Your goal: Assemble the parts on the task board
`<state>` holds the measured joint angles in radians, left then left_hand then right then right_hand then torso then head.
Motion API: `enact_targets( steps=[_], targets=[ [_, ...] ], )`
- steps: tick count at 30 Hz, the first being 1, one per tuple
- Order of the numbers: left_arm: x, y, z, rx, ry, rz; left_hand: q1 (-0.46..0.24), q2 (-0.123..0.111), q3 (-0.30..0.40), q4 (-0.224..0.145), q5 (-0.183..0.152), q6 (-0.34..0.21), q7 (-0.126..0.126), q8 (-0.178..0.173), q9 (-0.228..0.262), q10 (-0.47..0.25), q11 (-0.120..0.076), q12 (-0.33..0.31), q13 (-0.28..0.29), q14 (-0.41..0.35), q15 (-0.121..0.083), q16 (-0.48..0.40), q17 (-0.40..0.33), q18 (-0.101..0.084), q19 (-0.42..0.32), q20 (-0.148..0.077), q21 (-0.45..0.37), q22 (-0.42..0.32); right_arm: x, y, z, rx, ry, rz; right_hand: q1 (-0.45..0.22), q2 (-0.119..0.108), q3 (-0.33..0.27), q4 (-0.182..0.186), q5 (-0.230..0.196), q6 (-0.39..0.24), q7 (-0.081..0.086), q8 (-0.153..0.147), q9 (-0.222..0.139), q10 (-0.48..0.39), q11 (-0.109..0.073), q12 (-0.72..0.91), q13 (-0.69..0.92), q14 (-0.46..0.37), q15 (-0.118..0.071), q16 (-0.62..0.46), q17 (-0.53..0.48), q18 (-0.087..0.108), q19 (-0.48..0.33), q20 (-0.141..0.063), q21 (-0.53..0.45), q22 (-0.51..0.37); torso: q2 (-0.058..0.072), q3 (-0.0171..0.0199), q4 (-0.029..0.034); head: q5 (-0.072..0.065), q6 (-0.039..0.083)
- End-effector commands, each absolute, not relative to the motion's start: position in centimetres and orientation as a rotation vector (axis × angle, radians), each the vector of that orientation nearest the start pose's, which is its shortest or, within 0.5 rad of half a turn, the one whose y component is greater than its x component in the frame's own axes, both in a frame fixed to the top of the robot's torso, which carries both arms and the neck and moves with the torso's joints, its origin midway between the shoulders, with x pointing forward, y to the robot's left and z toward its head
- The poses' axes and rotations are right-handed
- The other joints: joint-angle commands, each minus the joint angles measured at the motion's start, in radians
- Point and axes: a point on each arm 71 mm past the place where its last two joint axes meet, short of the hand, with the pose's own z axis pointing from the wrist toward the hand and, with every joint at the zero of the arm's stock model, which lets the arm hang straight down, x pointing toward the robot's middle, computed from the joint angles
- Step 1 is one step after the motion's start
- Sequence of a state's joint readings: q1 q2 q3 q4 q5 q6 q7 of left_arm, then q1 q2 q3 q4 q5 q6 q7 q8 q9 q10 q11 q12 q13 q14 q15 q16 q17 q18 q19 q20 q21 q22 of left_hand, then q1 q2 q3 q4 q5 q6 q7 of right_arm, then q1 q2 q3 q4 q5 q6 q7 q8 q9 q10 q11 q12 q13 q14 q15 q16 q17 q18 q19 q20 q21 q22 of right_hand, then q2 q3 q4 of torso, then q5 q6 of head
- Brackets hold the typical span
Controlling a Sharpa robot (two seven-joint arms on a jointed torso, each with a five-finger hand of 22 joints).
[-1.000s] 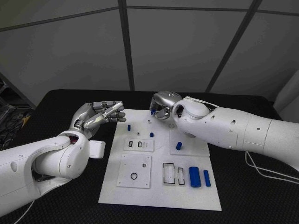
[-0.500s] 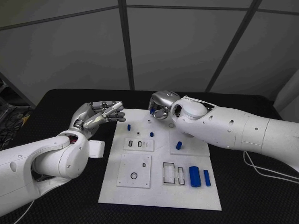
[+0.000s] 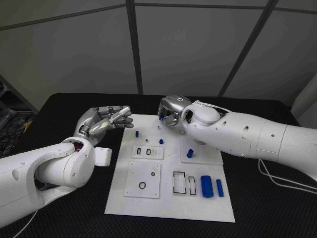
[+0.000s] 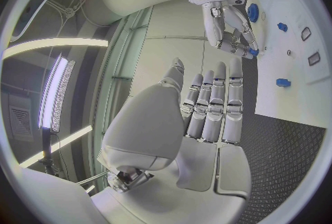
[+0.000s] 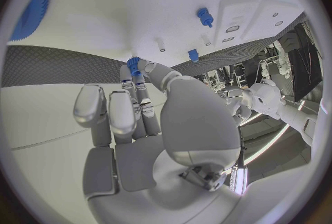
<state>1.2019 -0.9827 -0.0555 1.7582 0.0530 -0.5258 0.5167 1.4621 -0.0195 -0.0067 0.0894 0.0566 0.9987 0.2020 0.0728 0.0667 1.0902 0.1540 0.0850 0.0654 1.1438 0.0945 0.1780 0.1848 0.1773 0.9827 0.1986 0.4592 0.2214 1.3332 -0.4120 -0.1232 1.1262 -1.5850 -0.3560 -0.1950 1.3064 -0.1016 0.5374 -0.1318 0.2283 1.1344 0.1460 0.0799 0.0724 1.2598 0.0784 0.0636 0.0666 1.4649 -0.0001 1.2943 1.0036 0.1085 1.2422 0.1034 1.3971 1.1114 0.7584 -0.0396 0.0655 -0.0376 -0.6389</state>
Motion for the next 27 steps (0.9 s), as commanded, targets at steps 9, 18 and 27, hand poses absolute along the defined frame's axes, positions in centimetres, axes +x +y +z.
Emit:
enact_targets(
  steps=[9,18,27],
  targets=[
    [44.63,22.21,-15.84,-1.132,1.256,-1.497,-0.007,-0.001,-0.002,-0.005,-0.004,0.002,0.006,-0.004,-0.002,-0.009,0.0,-0.005,-0.001,0.002,0.005,-0.005,0.001,0.003,0.008,0.0,0.003,0.001,55.66,-9.0,-15.59,-0.328,1.533,0.484,0.004,-0.002,0.0,0.007,0.002,0.002,0.003,-0.002,0.001,0.005,-0.003,0.004,0.001,0.023,-0.004,0.002,-0.001,-0.014,0.005,0.003,0.003,0.0,0.001,-0.0003,-0.0002,-0.003,0.001],
    [44.63,22.24,-15.85,-1.132,1.256,-1.496,-0.008,-0.001,-0.003,-0.007,-0.004,0.001,0.007,-0.005,-0.002,-0.01,0.0,-0.006,-0.001,0.003,0.005,-0.006,0.002,0.003,0.007,0.001,0.003,0.001,55.68,-8.99,-15.55,-0.322,1.528,0.487,-0.002,-0.008,-0.001,0.012,0.002,-0.001,0.003,-0.006,0.0,0.001,-0.002,0.001,0.0,0.021,-0.004,0.001,-0.007,-0.013,0.0,0.003,0.002,-0.005,0.001,-0.0009,0.0014,-0.005,0.002],
    [44.65,22.26,-15.86,-1.132,1.256,-1.496,-0.008,-0.001,-0.003,-0.008,-0.004,0.0,0.007,-0.006,-0.002,-0.011,0.001,-0.007,-0.001,0.003,0.005,-0.007,0.003,0.003,0.007,0.001,0.004,0.001,55.79,-9.03,-15.35,-0.293,1.504,0.508,-0.036,-0.068,-0.019,0.043,-0.002,-0.152,0.023,-0.02,-0.01,-0.148,0.029,-0.003,-0.005,-0.005,0.023,-0.041,-0.097,0.003,-0.065,0.027,-0.037,-0.089,0.002,-0.0011,0.0006,-0.004,0.003]
  ],
)
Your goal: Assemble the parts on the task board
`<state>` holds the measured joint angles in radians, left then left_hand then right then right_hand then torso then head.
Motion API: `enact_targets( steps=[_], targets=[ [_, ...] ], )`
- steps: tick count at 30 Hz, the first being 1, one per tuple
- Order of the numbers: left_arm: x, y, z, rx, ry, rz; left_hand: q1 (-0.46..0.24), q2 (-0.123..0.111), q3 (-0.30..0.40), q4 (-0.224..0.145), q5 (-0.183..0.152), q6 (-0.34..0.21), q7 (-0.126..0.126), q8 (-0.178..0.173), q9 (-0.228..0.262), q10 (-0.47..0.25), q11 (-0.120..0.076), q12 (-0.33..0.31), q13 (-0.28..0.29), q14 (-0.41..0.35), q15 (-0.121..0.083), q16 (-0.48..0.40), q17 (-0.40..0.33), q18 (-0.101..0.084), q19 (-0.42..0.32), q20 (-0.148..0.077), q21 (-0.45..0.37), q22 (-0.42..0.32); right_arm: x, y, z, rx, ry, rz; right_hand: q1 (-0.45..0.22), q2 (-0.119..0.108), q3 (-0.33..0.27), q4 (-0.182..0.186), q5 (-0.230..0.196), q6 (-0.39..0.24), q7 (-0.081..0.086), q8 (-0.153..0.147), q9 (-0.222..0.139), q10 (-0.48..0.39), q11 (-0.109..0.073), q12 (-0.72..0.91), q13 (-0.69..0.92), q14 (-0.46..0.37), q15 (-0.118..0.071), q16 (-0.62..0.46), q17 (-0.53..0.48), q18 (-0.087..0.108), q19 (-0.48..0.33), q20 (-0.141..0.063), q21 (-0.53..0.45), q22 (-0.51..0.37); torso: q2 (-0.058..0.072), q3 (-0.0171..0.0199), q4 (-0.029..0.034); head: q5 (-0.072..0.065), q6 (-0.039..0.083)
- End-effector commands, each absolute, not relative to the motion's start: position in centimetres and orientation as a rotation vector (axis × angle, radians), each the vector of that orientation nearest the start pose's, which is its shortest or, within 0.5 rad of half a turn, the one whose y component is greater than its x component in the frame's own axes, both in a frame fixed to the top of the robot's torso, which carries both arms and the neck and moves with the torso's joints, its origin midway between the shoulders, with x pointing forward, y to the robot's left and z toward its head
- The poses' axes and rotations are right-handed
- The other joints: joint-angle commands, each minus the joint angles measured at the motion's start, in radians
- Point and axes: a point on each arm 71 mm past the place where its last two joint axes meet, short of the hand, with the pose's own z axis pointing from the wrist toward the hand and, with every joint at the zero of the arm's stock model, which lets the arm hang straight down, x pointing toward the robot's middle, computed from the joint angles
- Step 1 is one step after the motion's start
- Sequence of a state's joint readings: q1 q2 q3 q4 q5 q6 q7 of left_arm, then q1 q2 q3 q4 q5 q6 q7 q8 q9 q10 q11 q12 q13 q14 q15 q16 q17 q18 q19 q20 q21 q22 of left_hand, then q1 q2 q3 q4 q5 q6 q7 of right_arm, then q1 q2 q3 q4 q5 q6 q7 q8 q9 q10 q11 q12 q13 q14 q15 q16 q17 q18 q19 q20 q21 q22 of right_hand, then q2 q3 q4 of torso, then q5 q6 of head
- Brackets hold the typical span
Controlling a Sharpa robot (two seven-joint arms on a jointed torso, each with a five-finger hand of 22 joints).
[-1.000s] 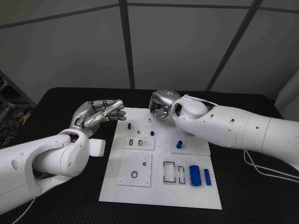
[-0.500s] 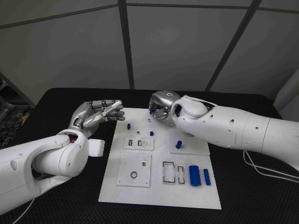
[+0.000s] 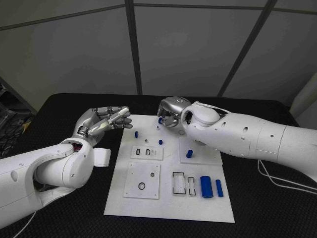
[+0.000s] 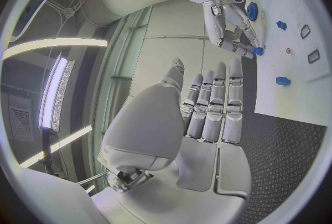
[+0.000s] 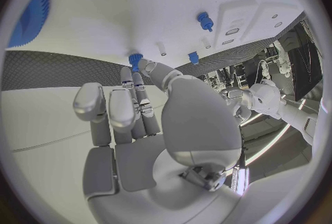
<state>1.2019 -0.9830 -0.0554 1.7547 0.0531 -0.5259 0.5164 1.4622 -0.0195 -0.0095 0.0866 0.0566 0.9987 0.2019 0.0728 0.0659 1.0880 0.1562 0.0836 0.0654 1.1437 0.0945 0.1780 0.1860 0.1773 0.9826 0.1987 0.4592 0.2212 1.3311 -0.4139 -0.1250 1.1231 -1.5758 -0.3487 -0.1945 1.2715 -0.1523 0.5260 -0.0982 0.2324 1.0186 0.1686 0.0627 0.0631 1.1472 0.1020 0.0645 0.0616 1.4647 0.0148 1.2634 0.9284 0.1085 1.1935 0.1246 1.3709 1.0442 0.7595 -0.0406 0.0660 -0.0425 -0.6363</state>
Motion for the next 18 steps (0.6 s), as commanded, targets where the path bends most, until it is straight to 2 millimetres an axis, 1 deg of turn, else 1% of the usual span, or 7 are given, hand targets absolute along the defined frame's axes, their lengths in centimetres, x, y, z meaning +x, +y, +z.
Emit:
enact_targets(
  steps=[1,6,11,12,14,15,18],
  targets=[
    [44.7,22.3,-15.9,-1.132,1.256,-1.495,-0.008,-0.001,0.0,-0.005,-0.004,0.0,0.007,-0.006,-0.001,-0.009,-0.002,-0.006,-0.001,0.003,0.005,-0.007,0.001,0.003,0.007,0.001,0.004,0.002,55.8,-9.0,-15.3,-0.29,1.502,0.51,0.0,-0.019,-0.013,0.013,-0.007,-0.048,0.001,-0.002,0.0,-0.047,0.007,-0.002,0.001,-0.007,0.009,-0.015,-0.031,0.005,-0.022,0.007,-0.016,-0.03,0.001,0.0001,0.0004,0.0,0.0],
    [44.7,22.3,-15.9,-1.133,1.256,-1.493,-0.008,-0.001,-0.001,-0.006,-0.004,0.0,0.007,-0.006,-0.001,-0.009,-0.001,-0.006,-0.001,0.003,0.005,-0.007,0.002,0.003,0.007,0.001,0.004,0.002,55.7,-9.2,-15.2,-0.279,1.487,0.522,0.007,-0.023,-0.032,0.02,-0.008,-0.07,0.0,-0.002,0.002,-0.069,0.009,0.0,0.001,-0.01,0.01,-0.023,-0.049,0.007,-0.031,0.01,-0.025,-0.045,0.001,0.0,0.0002,0.0,0.001],
    [44.7,22.4,-15.9,-1.133,1.256,-1.492,-0.008,-0.001,-0.001,-0.006,-0.004,0.0,0.007,-0.006,-0.001,-0.009,-0.001,-0.006,-0.001,0.003,0.005,-0.007,0.002,0.003,0.007,0.001,0.004,0.002,55.1,-10.4,-14.9,-0.249,1.459,0.551,0.015,-0.017,-0.037,0.028,0.011,-0.056,-0.001,0.005,0.005,-0.054,0.006,0.013,0.003,-0.007,0.008,-0.018,-0.043,0.006,-0.025,0.009,-0.024,-0.04,-0.001,0.0015,-0.002,0.0,0.001],
    [44.7,22.4,-15.9,-1.134,1.256,-1.491,-0.008,-0.001,-0.001,-0.006,-0.004,0.0,0.007,-0.006,-0.001,-0.009,-0.001,-0.006,-0.001,0.003,0.005,-0.007,0.002,0.003,0.007,0.001,0.004,0.002,54.9,-10.8,-14.8,-0.232,1.451,0.562,0.014,-0.016,-0.037,0.032,0.017,-0.048,-0.001,0.008,0.007,-0.043,0.005,0.019,0.004,-0.005,0.007,-0.013,-0.035,0.005,-0.019,0.008,-0.021,-0.033,-0.002,0.002,-0.0034,0.0,0.0],
    [44.7,22.5,-15.9,-1.134,1.255,-1.49,-0.008,-0.001,-0.001,-0.007,-0.004,-0.001,0.007,-0.007,-0.001,-0.01,-0.001,-0.007,-0.001,0.003,0.005,-0.008,0.002,0.003,0.006,0.001,0.004,0.002,54.5,-12.0,-14.6,-0.189,1.439,0.586,0.011,-0.016,-0.039,0.042,0.02,-0.029,0.0,0.014,0.01,-0.01,0.001,0.034,0.006,0.003,0.005,0.005,-0.008,0.0,-0.001,0.007,-0.011,-0.01,-0.003,0.0008,-0.004,-0.003,0.002],
    [44.7,22.5,-15.9,-1.135,1.255,-1.49,-0.008,-0.001,-0.001,-0.007,-0.004,-0.001,0.007,-0.007,-0.001,-0.01,-0.001,-0.007,-0.001,0.003,0.005,-0.008,0.002,0.003,0.006,0.001,0.004,0.002,54.2,-12.5,-14.5,-0.17,1.437,0.595,0.008,-0.019,-0.042,0.047,0.016,-0.021,0.0,0.016,0.011,0.008,-0.002,0.043,0.008,0.006,0.003,0.011,0.002,-0.001,0.005,0.006,-0.008,-0.003,-0.004,0.001,-0.0052,-0.005,0.003],
    [44.7,22.6,-15.9,-1.135,1.255,-1.488,-0.008,-0.001,-0.001,-0.007,-0.004,-0.001,0.007,-0.007,-0.001,-0.01,-0.001,-0.007,-0.001,0.003,0.006,-0.008,0.002,0.003,0.006,0.001,0.004,0.002,53.5,-14.7,-14.4,-0.084,1.448,0.622,0.005,-0.029,-0.056,0.055,0.008,0.008,-0.007,0.027,0.014,0.098,-0.021,0.088,0.025,0.009,-0.009,0.02,0.011,-0.002,0.01,-0.002,-0.005,0.003,-0.008,0.0025,-0.0101,-0.007,0.004]
  ],
)
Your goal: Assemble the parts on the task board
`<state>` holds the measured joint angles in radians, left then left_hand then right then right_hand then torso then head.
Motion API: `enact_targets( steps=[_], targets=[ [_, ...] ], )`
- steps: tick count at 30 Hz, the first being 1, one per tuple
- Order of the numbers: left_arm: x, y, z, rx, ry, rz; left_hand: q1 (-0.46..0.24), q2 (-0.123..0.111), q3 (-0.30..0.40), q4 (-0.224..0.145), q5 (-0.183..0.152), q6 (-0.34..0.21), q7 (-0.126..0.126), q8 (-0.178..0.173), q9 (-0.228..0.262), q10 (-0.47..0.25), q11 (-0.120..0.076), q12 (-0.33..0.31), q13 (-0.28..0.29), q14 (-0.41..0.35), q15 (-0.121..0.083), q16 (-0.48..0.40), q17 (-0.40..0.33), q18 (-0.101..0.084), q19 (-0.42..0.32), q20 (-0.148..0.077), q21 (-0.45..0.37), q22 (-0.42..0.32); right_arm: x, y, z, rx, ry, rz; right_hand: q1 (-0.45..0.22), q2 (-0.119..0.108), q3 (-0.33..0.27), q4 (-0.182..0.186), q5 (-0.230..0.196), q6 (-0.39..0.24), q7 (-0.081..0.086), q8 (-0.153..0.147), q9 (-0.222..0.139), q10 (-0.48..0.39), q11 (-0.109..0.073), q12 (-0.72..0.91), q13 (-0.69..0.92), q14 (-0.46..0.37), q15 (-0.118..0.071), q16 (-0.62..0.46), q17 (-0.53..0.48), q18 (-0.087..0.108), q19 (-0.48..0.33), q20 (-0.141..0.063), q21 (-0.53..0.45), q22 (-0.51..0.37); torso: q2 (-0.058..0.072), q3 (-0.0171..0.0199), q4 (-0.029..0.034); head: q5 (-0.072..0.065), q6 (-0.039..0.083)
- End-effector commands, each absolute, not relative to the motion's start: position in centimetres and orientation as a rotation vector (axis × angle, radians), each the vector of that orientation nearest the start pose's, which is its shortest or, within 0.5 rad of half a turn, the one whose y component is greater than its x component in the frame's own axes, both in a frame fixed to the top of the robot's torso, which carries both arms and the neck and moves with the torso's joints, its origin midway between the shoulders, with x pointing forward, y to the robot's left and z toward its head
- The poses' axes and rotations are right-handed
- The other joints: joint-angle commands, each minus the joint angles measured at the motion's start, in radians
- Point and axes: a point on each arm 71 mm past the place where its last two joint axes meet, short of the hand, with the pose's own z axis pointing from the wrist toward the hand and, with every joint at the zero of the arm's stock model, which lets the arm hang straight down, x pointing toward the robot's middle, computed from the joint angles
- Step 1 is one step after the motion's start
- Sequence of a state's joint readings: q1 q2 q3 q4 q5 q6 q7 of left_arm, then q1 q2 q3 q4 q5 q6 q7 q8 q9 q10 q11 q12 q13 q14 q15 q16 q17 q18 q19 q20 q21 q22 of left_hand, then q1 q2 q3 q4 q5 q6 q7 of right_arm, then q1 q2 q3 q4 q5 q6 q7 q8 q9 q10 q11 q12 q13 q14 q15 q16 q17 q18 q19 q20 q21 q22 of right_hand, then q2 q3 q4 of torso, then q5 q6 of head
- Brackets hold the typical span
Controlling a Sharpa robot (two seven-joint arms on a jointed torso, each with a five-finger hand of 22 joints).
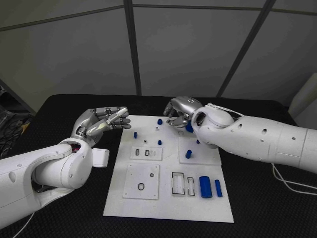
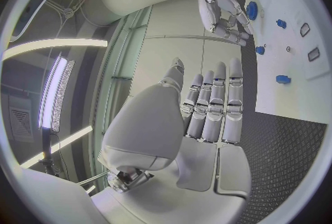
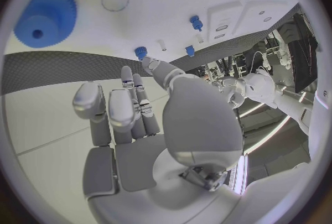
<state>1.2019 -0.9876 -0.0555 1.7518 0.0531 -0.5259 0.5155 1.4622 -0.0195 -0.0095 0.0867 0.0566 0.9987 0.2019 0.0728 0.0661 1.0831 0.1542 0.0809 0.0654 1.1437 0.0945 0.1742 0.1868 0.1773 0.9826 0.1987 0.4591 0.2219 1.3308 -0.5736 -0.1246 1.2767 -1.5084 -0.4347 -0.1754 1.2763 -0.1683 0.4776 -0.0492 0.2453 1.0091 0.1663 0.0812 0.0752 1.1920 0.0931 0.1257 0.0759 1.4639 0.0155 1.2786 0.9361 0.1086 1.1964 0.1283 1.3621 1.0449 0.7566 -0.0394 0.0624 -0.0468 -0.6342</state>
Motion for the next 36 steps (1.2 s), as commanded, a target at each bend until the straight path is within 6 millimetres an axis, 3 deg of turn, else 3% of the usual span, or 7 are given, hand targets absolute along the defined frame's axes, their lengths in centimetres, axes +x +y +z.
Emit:
enact_targets(
  steps=[1,7,10,11,13,20,36],
  targets=[
    [44.7,22.6,-15.9,-1.135,1.255,-1.487,-0.008,-0.001,-0.001,-0.007,-0.004,-0.001,0.007,-0.007,-0.001,-0.005,0.001,-0.005,-0.001,0.003,0.006,-0.004,0.001,0.003,0.006,0.001,0.004,0.001,53.3,-15.3,-14.4,-0.057,1.456,0.626,0.001,-0.021,-0.016,0.006,-0.001,0.021,-0.01,0.009,0.002,0.095,-0.021,0.05,0.021,0.009,-0.017,0.005,0.003,-0.001,0.007,-0.01,0.003,0.002,-0.006,0.0021,-0.0072,-0.003,0.001],
    [44.8,22.6,-16.0,-1.138,1.257,-1.488,-0.008,0.0,-0.001,-0.008,-0.004,-0.001,0.007,-0.007,-0.001,-0.006,0.001,-0.005,-0.001,0.003,0.006,-0.005,0.002,0.003,0.006,0.001,0.004,0.001,52.4,-19.4,-14.2,0.086,1.532,0.615,-0.011,-0.063,-0.145,0.039,0.075,0.002,-0.044,0.01,-0.001,0.241,-0.063,0.275,0.192,0.029,-0.057,0.058,0.1,-0.007,0.028,-0.053,0.008,0.021,-0.014,0.0066,-0.0177,-0.008,0.003],
    [44.9,22.5,-16.1,-1.14,1.259,-1.489,-0.008,0.0,-0.001,-0.008,-0.004,-0.001,0.007,-0.007,-0.001,-0.006,0.001,-0.005,-0.001,0.003,0.006,-0.005,0.002,0.003,0.006,0.001,0.004,0.001,52.1,-20.7,-14.3,0.118,1.57,0.601,0.032,-0.045,-0.261,0.072,0.122,-0.025,-0.058,0.033,0.001,0.216,-0.063,0.857,0.801,0.057,-0.051,0.166,0.303,-0.025,0.078,-0.047,0.032,0.077,-0.017,0.009,-0.0209,-0.012,0.004],
    [44.9,22.4,-16.1,-1.141,1.26,-1.49,-0.008,0.0,-0.001,-0.008,-0.004,-0.001,0.007,-0.007,-0.001,-0.006,0.001,-0.005,-0.001,0.003,0.006,-0.005,0.002,0.003,0.006,0.001,0.004,0.001,52.0,-21.0,-14.4,0.125,1.585,0.594,0.031,-0.023,-0.288,0.103,0.109,-0.044,-0.045,0.04,0.0,0.206,-0.052,0.969,0.918,0.056,-0.033,0.179,0.335,-0.018,0.09,-0.055,0.038,0.095,-0.018,0.0095,-0.0217,-0.014,0.004],
    [44.9,22.4,-16.2,-1.142,1.261,-1.491,-0.008,0.0,-0.001,-0.008,-0.004,-0.001,0.007,-0.007,-0.001,-0.006,0.001,-0.005,-0.001,0.003,0.006,-0.005,0.002,0.003,0.006,0.001,0.004,0.001,51.9,-21.5,-14.6,0.133,1.614,0.582,0.039,-0.017,-0.31,0.124,0.121,-0.06,-0.03,0.049,-0.001,0.221,-0.044,1.091,1.059,0.069,-0.043,0.211,0.408,-0.031,0.119,-0.042,0.055,0.136,-0.019,0.0099,-0.0228,-0.018,0.002],
    [45.0,22.2,-16.3,-1.144,1.265,-1.493,-0.008,0.0,-0.002,-0.009,-0.004,-0.001,0.007,-0.007,-0.001,-0.006,0.001,-0.006,-0.001,0.003,0.006,-0.006,0.002,0.003,0.006,0.001,0.004,0.001,52.4,-22.0,-15.2,0.126,1.686,0.528,0.088,-0.002,-0.359,0.18,0.115,-0.122,-0.013,0.079,-0.002,0.192,-0.029,1.14,1.119,0.086,-0.024,0.257,0.525,-0.058,0.217,-0.027,0.115,0.277,-0.017,0.0095,-0.0199,-0.027,0.005],
    [44.9,22.1,-16.3,-1.145,1.268,-1.495,-0.008,0.0,-0.002,-0.009,-0.004,-0.001,0.007,-0.007,-0.001,-0.006,0.001,-0.006,-0.001,0.003,0.006,-0.006,0.002,0.003,0.006,0.001,0.004,0.001,53.7,-21.5,-15.8,0.115,1.726,0.452,0.109,0.005,-0.369,0.198,0.11,-0.145,-0.008,0.091,-0.003,0.206,-0.025,1.171,1.159,0.091,-0.02,0.268,0.555,-0.063,0.236,-0.023,0.127,0.306,-0.016,0.0088,-0.0179,-0.034,-0.002]
  ],
)
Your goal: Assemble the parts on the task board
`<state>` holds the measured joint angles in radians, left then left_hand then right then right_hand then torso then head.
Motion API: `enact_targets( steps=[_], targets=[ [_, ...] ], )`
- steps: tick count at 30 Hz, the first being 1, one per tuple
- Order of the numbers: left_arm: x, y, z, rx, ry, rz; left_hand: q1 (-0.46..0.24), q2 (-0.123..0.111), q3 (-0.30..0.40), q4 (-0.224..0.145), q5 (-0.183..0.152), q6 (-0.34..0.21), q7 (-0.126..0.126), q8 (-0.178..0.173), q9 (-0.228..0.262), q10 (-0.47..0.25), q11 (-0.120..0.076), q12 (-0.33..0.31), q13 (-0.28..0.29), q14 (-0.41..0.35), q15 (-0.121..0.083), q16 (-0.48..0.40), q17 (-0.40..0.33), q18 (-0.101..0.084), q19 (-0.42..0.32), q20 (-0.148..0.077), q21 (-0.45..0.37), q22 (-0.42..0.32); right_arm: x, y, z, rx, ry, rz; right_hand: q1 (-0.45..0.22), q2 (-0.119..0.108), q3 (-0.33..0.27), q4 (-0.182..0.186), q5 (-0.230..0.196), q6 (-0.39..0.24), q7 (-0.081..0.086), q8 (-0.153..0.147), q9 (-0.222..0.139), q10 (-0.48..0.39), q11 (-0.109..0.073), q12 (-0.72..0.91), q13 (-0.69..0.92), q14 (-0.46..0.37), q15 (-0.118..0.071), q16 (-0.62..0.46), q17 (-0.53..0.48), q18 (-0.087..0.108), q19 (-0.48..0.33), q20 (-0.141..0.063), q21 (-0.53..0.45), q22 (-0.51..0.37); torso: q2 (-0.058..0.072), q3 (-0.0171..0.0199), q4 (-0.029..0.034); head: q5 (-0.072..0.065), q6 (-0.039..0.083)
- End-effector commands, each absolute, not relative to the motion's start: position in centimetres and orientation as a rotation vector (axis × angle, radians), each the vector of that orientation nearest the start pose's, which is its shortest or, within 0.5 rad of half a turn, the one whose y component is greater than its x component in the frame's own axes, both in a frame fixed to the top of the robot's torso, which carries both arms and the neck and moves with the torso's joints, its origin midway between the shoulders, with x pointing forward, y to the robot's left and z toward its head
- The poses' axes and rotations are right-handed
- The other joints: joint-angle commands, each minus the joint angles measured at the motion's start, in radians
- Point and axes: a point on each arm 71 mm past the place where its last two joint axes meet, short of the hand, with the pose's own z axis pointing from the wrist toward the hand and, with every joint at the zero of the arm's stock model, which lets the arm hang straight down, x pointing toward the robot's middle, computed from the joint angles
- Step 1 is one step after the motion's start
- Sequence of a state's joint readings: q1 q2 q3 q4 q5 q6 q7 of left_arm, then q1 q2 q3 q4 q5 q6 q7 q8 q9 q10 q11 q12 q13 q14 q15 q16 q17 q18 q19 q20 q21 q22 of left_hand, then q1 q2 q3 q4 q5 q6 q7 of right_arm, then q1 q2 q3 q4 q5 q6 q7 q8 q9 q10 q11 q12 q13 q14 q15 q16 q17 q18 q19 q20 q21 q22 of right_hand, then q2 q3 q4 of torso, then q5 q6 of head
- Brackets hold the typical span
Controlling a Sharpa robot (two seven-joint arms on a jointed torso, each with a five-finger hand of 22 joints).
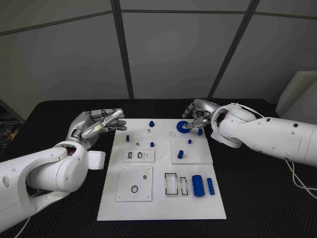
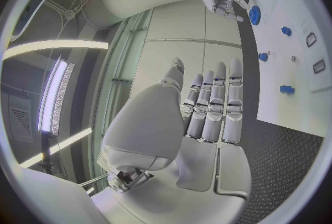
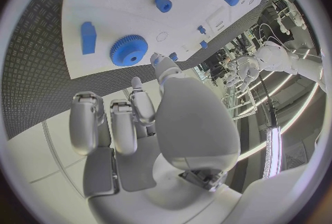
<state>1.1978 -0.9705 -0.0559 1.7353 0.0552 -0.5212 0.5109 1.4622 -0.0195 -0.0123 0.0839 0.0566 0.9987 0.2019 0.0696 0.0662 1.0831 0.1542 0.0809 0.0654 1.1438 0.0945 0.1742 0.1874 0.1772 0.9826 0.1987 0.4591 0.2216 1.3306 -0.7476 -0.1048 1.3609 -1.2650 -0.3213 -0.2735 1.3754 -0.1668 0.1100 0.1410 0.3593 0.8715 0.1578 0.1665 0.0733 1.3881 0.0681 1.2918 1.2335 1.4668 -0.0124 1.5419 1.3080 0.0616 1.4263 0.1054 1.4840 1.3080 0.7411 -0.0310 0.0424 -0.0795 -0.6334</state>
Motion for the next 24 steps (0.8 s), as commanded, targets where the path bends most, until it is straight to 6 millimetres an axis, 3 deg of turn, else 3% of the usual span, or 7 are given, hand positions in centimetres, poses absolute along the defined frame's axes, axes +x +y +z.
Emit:
enact_targets(
  steps=[1,24],
  targets=[
    [44.94,22.15,-16.32,-1.145,1.268,-1.495,-0.008,0.0,0.001,-0.006,-0.004,-0.001,0.007,-0.004,-0.001,-0.006,0.001,-0.006,-0.001,0.003,0.006,-0.006,0.001,0.003,0.006,0.001,0.004,0.001,53.72,-21.54,-15.81,0.116,1.727,0.449,0.01,0.003,-0.001,0.008,-0.004,-0.007,0.0,0.006,-0.001,0.01,0.0,0.005,0.002,0.088,0.008,0.004,0.183,-0.016,0.006,0.0,0.005,0.042,0.0,0.0004,0.0016,-0.001,-0.003],
    [44.91,22.16,-16.34,-1.146,1.268,-1.493,-0.007,0.001,0.001,-0.008,-0.004,-0.001,0.007,-0.004,-0.001,-0.007,0.001,-0.006,-0.001,0.003,0.006,-0.007,0.002,0.003,0.005,0.001,0.004,0.002,54.49,-21.24,-16.58,0.111,1.792,0.4,0.017,0.005,-0.007,0.019,-0.003,-0.021,0.003,0.01,-0.002,0.012,0.003,0.016,0.015,0.088,0.011,0.004,0.183,-0.015,0.003,0.003,0.002,0.037,-0.001,-0.0001,0.0001,-0.002,-0.007]
  ],
)
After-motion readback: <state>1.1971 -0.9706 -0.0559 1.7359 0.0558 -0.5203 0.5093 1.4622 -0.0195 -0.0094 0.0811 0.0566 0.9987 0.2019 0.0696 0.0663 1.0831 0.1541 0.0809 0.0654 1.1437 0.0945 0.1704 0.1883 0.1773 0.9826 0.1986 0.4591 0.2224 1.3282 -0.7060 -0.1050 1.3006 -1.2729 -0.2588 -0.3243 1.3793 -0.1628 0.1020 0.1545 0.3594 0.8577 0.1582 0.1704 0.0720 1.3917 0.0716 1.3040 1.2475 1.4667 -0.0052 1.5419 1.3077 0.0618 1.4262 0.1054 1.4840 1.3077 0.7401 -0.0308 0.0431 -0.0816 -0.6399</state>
